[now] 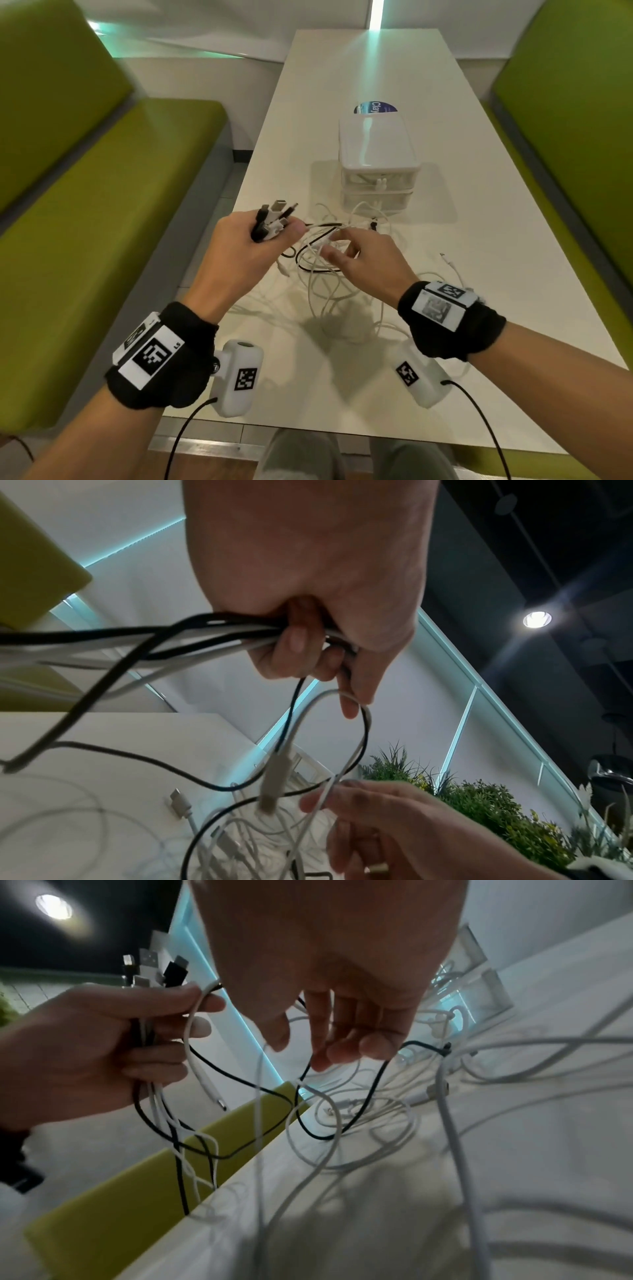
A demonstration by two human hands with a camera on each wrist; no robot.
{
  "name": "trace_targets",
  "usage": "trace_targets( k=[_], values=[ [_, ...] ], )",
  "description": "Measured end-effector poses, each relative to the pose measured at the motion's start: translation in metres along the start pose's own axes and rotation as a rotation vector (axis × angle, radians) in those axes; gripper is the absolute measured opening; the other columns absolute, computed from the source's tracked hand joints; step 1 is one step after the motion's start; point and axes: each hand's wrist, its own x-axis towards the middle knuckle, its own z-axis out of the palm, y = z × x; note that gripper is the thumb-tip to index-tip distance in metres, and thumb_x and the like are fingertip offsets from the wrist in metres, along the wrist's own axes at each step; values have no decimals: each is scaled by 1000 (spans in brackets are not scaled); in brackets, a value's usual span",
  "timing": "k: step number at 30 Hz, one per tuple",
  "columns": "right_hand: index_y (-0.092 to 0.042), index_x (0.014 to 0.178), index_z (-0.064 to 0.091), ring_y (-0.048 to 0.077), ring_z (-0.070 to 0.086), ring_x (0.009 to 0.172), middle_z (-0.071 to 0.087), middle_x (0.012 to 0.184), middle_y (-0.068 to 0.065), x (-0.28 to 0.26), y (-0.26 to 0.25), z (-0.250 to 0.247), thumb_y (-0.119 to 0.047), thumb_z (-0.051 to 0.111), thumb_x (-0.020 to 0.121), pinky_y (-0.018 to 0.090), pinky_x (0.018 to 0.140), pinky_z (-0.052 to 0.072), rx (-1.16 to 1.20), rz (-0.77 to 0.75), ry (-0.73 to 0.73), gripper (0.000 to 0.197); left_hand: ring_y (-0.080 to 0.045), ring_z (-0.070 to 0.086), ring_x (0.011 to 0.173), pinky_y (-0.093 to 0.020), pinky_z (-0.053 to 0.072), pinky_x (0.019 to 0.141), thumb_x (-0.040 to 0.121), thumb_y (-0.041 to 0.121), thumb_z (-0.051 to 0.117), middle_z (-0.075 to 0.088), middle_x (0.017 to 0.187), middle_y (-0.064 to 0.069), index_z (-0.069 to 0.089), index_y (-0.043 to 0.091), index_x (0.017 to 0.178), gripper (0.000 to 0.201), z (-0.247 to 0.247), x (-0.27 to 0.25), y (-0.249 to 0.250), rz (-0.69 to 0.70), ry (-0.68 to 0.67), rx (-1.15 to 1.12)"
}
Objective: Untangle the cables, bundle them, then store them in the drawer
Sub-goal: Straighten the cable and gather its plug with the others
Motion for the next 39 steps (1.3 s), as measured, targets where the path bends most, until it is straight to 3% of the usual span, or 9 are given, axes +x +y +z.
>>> trace_targets(
  k=[5,11,14,20,25,28,30,34,39],
  values=[
    [-21,85,56,7,48,61,57,71,-7,-5,-10,-2,-30,62,85,27,59,42,88,-149,284,11,-6,33,48,-14,25,46,82,31,74,41,45,14,75,21,77,12,-2,0,-5,0,49,30],
    [-25,87,68,-2,46,64,57,74,-10,0,-13,-1,-36,65,89,24,64,39,5,-292,259,13,-6,34,47,-16,28,46,81,31,75,43,48,11,75,15,75,17,1,1,-6,12,121,20],
    [-22,81,69,2,47,64,54,77,-7,-1,-14,-5,-31,72,84,24,62,41,93,-344,215,10,-7,35,46,-20,30,46,83,38,72,48,53,-6,75,13,78,26,-2,1,-6,2,153,27],
    [-13,77,64,11,57,70,59,77,-2,3,-16,-26,-19,69,88,19,64,46,265,-404,270,13,-5,31,44,-21,28,46,87,35,68,39,43,15,70,19,68,25,-12,7,-5,-98,254,-73],
    [-9,85,56,21,69,64,70,72,6,3,-9,-30,-14,59,95,31,62,57,556,-112,218,11,1,41,42,-21,29,47,88,35,68,47,43,17,75,20,82,18,-12,5,-7,-112,213,-82],
    [-6,85,60,22,66,58,71,67,6,9,-9,-28,-20,57,96,37,58,55,569,34,147,18,-19,41,58,-30,31,54,80,47,71,56,66,-24,76,26,76,22,-6,2,-10,-63,189,-101],
    [-12,83,67,15,66,59,70,66,0,11,-9,-26,-28,57,96,35,62,54,373,-1,99,23,-23,37,56,-35,29,53,74,57,70,55,72,-32,75,28,77,30,-4,0,-10,-55,162,-127],
    [-14,97,72,12,63,80,70,87,-2,8,-11,-24,-38,50,98,33,81,51,98,-123,-23,33,-13,27,45,-26,22,47,75,52,69,46,59,-19,74,28,73,25,-7,0,-5,-70,199,-171],
    [-27,119,59,3,62,86,58,107,-12,-7,-4,-14,-48,62,87,20,77,51,179,-128,15,38,-15,27,48,-26,22,46,83,39,70,43,58,-8,73,32,73,13,-7,3,-9,-77,246,-162]
  ],
)
